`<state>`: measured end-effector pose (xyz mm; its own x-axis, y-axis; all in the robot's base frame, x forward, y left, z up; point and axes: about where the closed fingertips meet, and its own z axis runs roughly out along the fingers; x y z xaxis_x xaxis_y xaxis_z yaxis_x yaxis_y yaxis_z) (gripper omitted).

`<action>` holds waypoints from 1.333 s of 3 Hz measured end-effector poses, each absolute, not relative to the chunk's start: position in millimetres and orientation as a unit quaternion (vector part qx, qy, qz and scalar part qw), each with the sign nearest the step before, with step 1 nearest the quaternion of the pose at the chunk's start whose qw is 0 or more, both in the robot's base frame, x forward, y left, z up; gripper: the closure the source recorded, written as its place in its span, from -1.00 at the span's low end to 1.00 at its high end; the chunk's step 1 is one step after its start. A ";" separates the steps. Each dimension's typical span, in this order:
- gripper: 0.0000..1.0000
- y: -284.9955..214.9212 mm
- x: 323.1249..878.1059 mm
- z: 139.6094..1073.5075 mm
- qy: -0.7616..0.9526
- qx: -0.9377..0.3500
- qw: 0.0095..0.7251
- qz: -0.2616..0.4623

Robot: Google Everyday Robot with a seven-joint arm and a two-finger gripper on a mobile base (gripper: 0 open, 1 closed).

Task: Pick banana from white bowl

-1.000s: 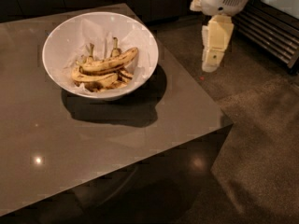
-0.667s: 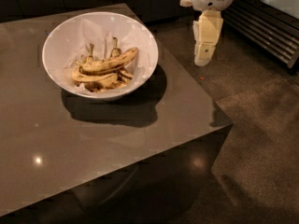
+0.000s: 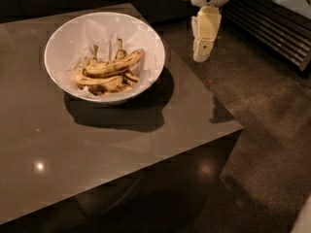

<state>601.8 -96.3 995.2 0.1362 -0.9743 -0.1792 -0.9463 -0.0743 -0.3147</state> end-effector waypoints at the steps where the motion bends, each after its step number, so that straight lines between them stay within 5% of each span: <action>1: -1.00 -80.5 622.0 995.8 0.634 -0.751 0.182 -0.041; 4: -1.00 -51.6 652.6 997.6 0.596 -0.775 0.207 -0.038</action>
Offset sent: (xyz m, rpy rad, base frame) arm 0.0367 0.0349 0.0024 -0.0971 0.0483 0.1936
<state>652.6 -51.6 997.6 0.2869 -0.9392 -0.1887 -0.9079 -0.2037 -0.3664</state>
